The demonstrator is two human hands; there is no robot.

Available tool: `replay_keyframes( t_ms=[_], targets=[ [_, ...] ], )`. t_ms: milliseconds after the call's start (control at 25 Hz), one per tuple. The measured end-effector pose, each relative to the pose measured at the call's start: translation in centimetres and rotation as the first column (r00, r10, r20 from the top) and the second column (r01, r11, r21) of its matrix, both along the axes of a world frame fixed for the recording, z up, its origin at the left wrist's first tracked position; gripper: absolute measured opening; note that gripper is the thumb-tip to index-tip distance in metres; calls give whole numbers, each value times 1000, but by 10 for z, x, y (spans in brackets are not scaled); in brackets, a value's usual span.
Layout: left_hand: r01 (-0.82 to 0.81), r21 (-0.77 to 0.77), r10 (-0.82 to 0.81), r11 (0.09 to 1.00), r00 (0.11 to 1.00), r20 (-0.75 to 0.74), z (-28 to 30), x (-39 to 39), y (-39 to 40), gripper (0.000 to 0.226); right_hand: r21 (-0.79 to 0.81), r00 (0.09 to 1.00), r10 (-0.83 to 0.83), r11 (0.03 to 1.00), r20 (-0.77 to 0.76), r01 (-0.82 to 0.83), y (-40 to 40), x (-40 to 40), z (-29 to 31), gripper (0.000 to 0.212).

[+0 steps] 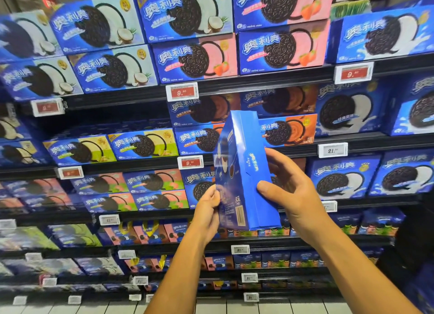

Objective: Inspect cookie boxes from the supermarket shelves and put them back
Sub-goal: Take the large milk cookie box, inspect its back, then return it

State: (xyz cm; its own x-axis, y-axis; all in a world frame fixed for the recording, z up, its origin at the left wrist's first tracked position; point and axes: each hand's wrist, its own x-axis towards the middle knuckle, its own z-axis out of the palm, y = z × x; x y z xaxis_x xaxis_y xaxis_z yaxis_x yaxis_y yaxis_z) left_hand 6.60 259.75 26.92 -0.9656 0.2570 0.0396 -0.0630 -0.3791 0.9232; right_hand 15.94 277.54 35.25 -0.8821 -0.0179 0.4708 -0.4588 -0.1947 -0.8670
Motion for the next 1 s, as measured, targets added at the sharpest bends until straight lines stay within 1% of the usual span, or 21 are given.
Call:
replay_keyframes(
  t_ms=[120,240,320,360,440,480,560,600,680,760,840,920,1000],
  targets=[
    [1,-13,-1,1000,1000,-2,-2,-3,-4,30,-15,1000,10,1000,-9,-10,1,-1,-2,61],
    [-35,-27,35,999,999,2,-3,-7,-8,24,-26,999,37,999,-18,-38,2,0,-3,55],
    [-54,-39,54,998,998,-9,0,-8,-12,22,-27,999,53,998,-7,-53,8,-4,-3,56],
    [-69,-32,69,997,998,-12,3,-8,-15,22,-35,998,69,997,17,-68,14,-6,-2,56],
    [-111,18,111,994,994,9,12,-4,-21,22,-103,986,128,988,104,-117,31,-10,-2,57],
    [-139,50,138,989,990,18,19,-1,-24,26,-135,978,156,981,138,-137,40,-11,-4,57],
    [-191,91,190,977,982,13,32,5,-28,40,-146,971,166,979,169,-142,53,-15,-9,49],
    [-208,97,208,973,978,8,39,8,-28,47,-136,970,159,981,186,-135,56,-17,-14,46],
    [-221,87,222,971,975,-2,51,16,-27,57,-128,963,130,987,235,-101,59,-22,-24,48],
    [-199,73,201,977,979,-27,58,22,-25,61,-139,953,85,989,292,-46,62,-26,-33,52],
    [-172,44,175,984,983,-61,63,27,-22,63,-137,944,47,991,327,-2,67,-29,-41,45],
    [-178,15,179,984,981,-76,65,32,-19,67,-161,936,23,986,350,36,70,-29,-47,38],
    [-184,2,184,983,980,-75,65,32,-18,69,-177,931,10,982,364,59,71,-29,-52,42]
  ],
)
